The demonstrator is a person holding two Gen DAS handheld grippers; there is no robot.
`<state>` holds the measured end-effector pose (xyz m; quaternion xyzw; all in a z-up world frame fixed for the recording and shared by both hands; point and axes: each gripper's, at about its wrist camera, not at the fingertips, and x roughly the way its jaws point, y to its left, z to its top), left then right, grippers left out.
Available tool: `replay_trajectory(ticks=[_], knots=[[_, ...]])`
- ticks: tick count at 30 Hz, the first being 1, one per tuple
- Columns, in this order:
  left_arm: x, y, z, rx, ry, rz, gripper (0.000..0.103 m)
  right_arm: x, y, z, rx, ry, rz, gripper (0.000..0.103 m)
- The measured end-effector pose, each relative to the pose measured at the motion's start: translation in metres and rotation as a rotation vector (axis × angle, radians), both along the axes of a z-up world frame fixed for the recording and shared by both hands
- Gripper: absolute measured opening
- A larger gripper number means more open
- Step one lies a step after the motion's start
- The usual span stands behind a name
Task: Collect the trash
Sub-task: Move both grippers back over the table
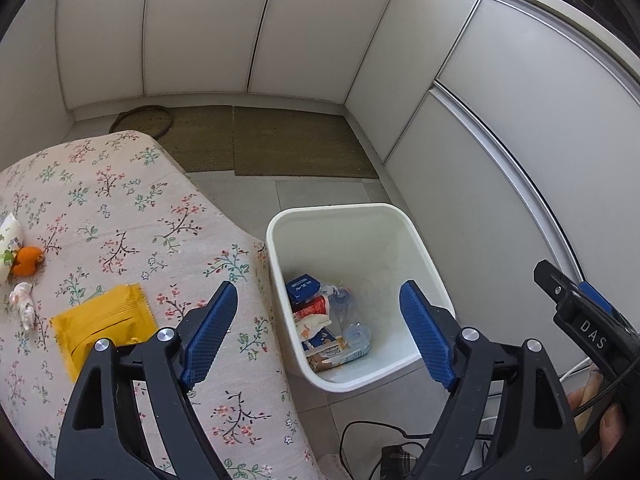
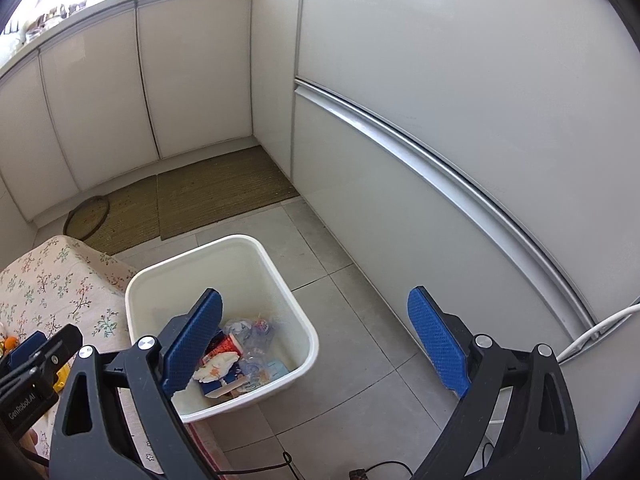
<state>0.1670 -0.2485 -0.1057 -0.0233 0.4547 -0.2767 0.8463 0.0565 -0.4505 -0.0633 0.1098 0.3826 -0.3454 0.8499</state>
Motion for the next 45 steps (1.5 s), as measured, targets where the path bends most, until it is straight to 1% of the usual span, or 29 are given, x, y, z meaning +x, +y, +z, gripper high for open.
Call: replay_trajectory(ticks=[11, 19, 27, 35, 40, 45], knots=[[0.013, 0.060, -0.009, -0.007, 0.032, 0.108, 0.080, 0.030, 0.038, -0.004, -0.019, 0.030, 0.082, 0.091], [0.022, 0.108, -0.018, 0.001, 0.058, 0.193, 0.080, 0.053, 0.077, -0.007, -0.032, 0.047, 0.157, 0.091], [0.024, 0.165, -0.029, 0.008, 0.084, 0.291, 0.080, 0.082, 0.126, -0.014, -0.007, 0.059, 0.261, 0.091], [0.026, 0.228, -0.041, 0.013, 0.109, 0.398, 0.080, 0.110, 0.185, -0.031, 0.002, 0.106, 0.386, 0.091], [0.028, 0.271, -0.056, 0.022, 0.144, 0.473, 0.080, 0.127, 0.220, -0.047, 0.024, 0.146, 0.451, 0.091], [0.032, 0.308, -0.070, 0.029, 0.173, 0.537, 0.080, 0.142, 0.253, -0.060, 0.044, 0.166, 0.506, 0.091]])
